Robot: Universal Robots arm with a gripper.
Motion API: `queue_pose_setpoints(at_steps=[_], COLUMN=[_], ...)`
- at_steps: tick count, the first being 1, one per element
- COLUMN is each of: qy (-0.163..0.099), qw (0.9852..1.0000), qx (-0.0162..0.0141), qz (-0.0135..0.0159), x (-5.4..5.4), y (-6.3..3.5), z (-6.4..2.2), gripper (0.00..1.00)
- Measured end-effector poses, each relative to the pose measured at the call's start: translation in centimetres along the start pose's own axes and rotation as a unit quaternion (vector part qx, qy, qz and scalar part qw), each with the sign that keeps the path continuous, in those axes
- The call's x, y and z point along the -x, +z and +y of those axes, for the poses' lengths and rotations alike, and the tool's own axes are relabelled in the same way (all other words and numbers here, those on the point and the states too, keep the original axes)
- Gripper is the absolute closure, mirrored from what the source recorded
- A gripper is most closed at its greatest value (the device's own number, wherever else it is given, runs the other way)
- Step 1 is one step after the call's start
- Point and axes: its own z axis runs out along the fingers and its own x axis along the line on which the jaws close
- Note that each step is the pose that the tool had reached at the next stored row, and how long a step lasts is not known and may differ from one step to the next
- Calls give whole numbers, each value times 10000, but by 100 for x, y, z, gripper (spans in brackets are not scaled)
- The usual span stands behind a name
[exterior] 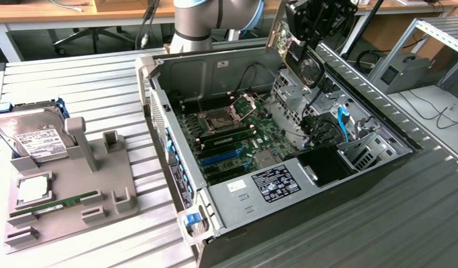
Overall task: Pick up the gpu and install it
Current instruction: 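Insert the gpu into the slot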
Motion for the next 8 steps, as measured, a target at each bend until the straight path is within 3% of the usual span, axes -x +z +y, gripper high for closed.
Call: queue_pose_setpoints(at_steps=[4,8], qy=[-398,-779], qw=[9992,9970], qx=[10,19], qz=[16,32], x=[0,0], y=[0,0], z=[0,0], gripper=[73,73])
